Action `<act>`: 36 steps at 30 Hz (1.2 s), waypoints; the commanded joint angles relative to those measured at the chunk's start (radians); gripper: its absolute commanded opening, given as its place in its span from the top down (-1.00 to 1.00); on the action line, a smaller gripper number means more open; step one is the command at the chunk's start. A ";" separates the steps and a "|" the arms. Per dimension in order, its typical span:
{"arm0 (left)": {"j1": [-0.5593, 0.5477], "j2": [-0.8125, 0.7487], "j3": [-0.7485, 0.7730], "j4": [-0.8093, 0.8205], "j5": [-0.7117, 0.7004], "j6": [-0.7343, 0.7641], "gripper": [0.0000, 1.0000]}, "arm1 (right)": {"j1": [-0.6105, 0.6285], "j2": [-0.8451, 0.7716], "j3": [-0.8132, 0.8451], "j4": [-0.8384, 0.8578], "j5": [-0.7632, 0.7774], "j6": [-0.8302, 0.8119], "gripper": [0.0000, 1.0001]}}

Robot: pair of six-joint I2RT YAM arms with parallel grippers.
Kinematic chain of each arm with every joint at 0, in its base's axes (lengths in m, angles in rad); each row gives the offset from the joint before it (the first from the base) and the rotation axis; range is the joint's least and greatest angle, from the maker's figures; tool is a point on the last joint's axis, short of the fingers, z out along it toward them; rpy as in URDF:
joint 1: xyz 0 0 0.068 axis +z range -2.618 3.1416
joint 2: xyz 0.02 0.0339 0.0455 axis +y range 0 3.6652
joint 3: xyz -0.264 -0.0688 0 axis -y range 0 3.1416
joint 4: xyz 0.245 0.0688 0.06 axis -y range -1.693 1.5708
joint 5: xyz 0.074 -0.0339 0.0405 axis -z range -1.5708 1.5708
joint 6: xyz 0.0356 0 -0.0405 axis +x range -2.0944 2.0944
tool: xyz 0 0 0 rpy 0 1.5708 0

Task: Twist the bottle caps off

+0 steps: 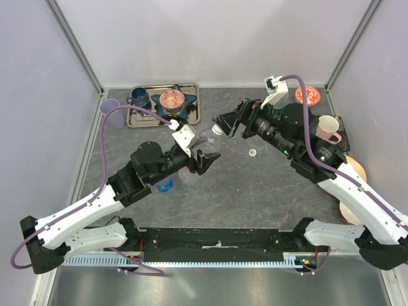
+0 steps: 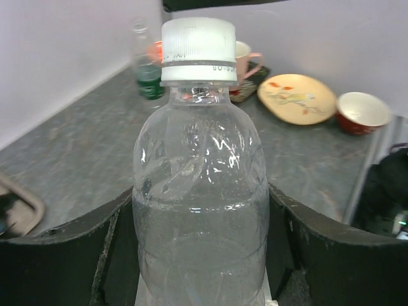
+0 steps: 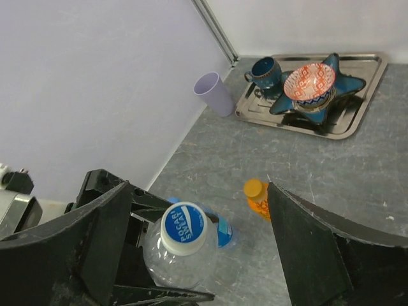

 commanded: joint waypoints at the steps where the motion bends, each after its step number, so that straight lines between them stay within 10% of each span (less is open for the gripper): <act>1: -0.038 0.013 0.002 0.013 -0.281 0.140 0.34 | 0.003 0.014 -0.002 0.038 0.021 0.071 -0.82; 23: -0.079 0.047 0.004 0.034 -0.350 0.169 0.34 | 0.016 0.099 -0.022 0.065 -0.002 0.072 -0.36; 36: -0.082 0.042 -0.001 0.037 -0.358 0.167 0.34 | 0.016 0.079 -0.051 0.073 -0.014 0.057 0.51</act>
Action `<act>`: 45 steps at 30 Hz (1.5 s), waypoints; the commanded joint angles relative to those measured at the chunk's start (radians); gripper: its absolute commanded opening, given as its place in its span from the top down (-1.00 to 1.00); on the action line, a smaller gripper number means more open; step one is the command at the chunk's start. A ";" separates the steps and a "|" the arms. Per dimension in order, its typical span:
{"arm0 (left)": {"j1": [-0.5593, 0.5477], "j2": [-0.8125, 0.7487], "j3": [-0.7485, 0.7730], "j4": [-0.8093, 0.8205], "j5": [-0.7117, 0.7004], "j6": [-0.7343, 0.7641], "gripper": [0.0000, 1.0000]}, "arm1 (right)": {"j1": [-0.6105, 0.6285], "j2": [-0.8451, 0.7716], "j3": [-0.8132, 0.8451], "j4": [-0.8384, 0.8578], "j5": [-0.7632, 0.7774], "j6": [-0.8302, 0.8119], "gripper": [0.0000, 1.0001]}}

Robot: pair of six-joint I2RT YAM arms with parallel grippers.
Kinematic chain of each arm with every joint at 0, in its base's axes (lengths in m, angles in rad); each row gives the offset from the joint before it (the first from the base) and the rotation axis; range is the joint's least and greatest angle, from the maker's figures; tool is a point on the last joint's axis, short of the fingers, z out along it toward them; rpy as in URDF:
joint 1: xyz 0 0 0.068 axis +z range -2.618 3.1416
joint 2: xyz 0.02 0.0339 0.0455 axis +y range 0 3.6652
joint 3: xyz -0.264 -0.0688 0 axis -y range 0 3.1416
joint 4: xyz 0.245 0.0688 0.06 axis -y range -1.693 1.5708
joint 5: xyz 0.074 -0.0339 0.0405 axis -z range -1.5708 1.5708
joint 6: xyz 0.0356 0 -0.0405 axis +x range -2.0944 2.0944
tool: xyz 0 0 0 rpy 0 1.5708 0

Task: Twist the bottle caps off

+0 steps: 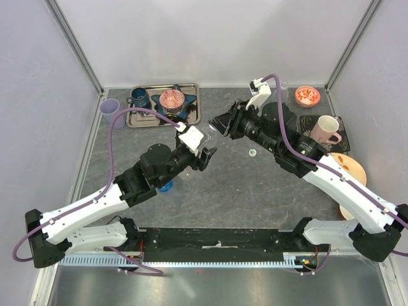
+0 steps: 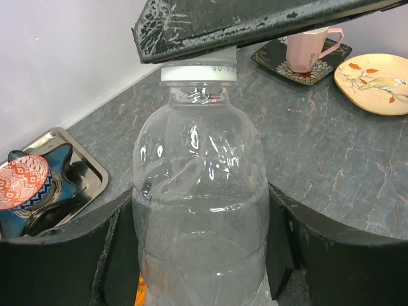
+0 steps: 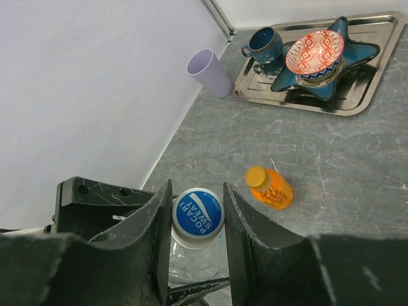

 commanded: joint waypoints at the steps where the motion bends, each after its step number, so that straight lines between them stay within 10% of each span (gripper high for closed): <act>1: -0.007 -0.010 0.002 0.052 -0.025 0.035 0.34 | 0.003 -0.024 -0.016 0.041 -0.022 -0.014 0.63; 3: -0.007 -0.019 -0.001 0.058 -0.013 0.032 0.34 | 0.003 -0.028 -0.023 0.049 -0.045 -0.033 1.00; 9: -0.007 -0.033 0.005 0.030 0.128 0.025 0.35 | 0.003 -0.066 -0.019 0.055 -0.161 -0.168 1.00; 18: 0.099 -0.020 0.087 -0.025 0.928 -0.205 0.37 | 0.003 -0.126 0.027 -0.032 -0.414 -0.404 1.00; 25: 0.266 0.073 0.088 0.277 1.464 -0.547 0.35 | 0.003 -0.178 0.009 -0.034 -0.612 -0.484 1.00; 33: 0.288 0.147 0.065 0.581 1.611 -0.773 0.33 | 0.003 -0.219 0.003 -0.049 -0.796 -0.554 1.00; 45: 0.302 0.202 0.061 0.611 1.676 -0.805 0.34 | 0.003 -0.221 -0.017 -0.077 -0.997 -0.619 1.00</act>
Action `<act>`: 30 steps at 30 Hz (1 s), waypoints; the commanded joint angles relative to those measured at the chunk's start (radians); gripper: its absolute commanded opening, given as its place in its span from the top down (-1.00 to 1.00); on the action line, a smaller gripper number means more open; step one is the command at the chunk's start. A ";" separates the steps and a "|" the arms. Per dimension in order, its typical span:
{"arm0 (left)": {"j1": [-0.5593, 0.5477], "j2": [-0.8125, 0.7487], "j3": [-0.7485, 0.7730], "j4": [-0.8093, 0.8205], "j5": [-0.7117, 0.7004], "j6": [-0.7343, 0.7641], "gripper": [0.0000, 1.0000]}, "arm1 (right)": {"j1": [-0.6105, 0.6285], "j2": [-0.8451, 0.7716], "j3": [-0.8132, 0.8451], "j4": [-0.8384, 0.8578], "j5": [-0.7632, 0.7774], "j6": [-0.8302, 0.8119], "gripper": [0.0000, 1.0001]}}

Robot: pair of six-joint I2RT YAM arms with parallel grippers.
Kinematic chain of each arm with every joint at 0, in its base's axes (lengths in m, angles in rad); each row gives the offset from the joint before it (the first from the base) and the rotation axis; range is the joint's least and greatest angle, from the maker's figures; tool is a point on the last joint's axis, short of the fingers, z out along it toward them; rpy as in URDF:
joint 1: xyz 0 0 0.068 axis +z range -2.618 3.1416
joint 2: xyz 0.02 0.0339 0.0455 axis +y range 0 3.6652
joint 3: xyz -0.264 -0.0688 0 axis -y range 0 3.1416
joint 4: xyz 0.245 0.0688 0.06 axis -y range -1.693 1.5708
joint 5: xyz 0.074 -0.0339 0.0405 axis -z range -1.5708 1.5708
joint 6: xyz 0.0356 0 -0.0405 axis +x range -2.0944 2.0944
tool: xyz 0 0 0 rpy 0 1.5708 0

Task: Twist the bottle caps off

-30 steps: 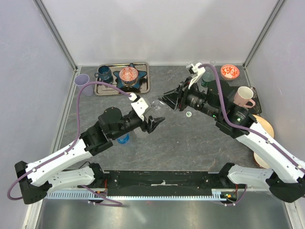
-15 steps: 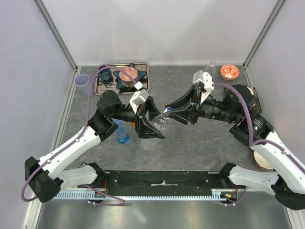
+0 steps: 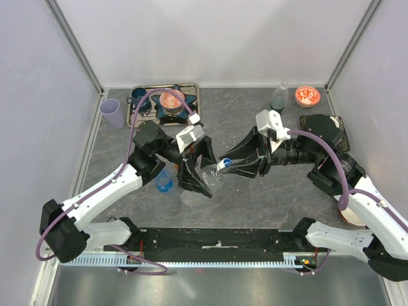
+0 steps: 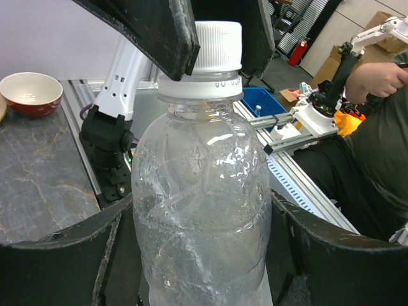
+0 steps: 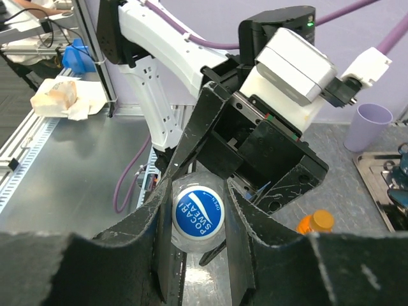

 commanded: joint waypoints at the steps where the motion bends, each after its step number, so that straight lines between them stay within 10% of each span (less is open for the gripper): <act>1: 0.014 0.001 0.008 0.064 0.027 -0.052 0.35 | 0.006 0.001 -0.006 -0.044 -0.157 -0.024 1.00; 6: 0.028 0.000 0.008 0.033 0.007 -0.030 0.35 | 0.005 0.012 0.004 -0.046 -0.069 -0.015 0.92; 11: 0.037 -0.031 0.046 -0.265 -0.088 0.199 0.31 | 0.006 0.012 0.048 -0.031 0.193 0.054 -0.23; 23: 0.025 -0.108 0.057 -0.536 -0.464 0.503 0.32 | 0.006 0.070 0.177 -0.029 0.602 0.197 -0.59; 30: -0.113 -0.209 -0.013 -0.535 -1.167 0.643 0.23 | 0.006 0.118 0.174 -0.067 0.864 0.408 -0.56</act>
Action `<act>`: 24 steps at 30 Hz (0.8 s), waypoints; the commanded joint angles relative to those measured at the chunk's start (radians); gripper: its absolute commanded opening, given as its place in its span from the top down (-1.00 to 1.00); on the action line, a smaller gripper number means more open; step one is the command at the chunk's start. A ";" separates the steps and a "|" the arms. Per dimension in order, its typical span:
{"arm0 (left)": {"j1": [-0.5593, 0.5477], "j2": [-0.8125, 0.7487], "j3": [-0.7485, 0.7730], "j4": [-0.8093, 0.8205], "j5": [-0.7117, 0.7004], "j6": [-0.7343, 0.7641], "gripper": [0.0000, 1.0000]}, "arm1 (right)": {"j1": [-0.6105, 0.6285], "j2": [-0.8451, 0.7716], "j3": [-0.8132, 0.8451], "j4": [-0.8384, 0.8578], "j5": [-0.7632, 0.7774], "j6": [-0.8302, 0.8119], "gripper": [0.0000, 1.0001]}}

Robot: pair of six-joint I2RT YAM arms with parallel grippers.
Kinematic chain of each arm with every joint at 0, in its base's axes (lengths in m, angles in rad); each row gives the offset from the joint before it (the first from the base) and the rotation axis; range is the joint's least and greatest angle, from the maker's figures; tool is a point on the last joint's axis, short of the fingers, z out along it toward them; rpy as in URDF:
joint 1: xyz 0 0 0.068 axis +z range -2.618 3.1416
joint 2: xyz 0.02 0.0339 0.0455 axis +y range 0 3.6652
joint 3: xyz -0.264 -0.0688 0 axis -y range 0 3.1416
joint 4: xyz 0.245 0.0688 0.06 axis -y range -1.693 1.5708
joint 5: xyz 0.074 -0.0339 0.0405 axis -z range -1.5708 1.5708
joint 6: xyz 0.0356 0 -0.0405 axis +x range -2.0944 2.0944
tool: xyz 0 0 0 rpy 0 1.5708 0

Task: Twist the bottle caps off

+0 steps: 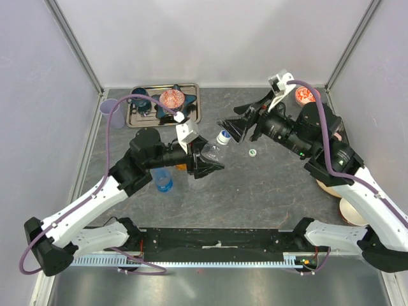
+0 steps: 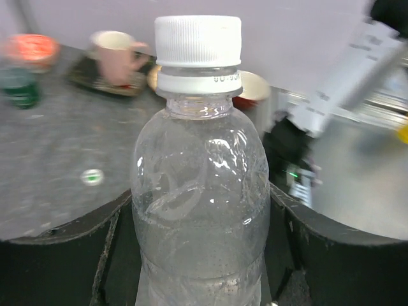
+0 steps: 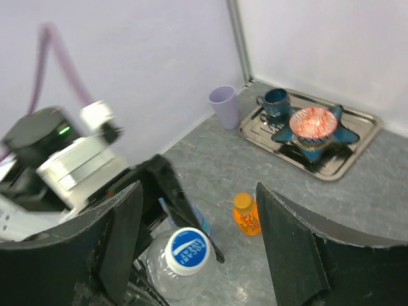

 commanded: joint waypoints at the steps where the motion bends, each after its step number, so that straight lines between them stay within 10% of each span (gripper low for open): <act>1: -0.103 -0.066 -0.030 0.004 -0.550 0.196 0.23 | 0.002 0.039 0.018 -0.023 0.192 0.178 -0.56; 9: -0.244 -0.049 -0.041 0.034 -1.045 0.290 0.23 | 0.004 0.079 -0.004 0.020 0.183 0.268 -0.55; 24: -0.284 -0.028 -0.045 0.061 -1.083 0.307 0.23 | 0.024 0.154 -0.045 0.060 0.113 0.288 -0.40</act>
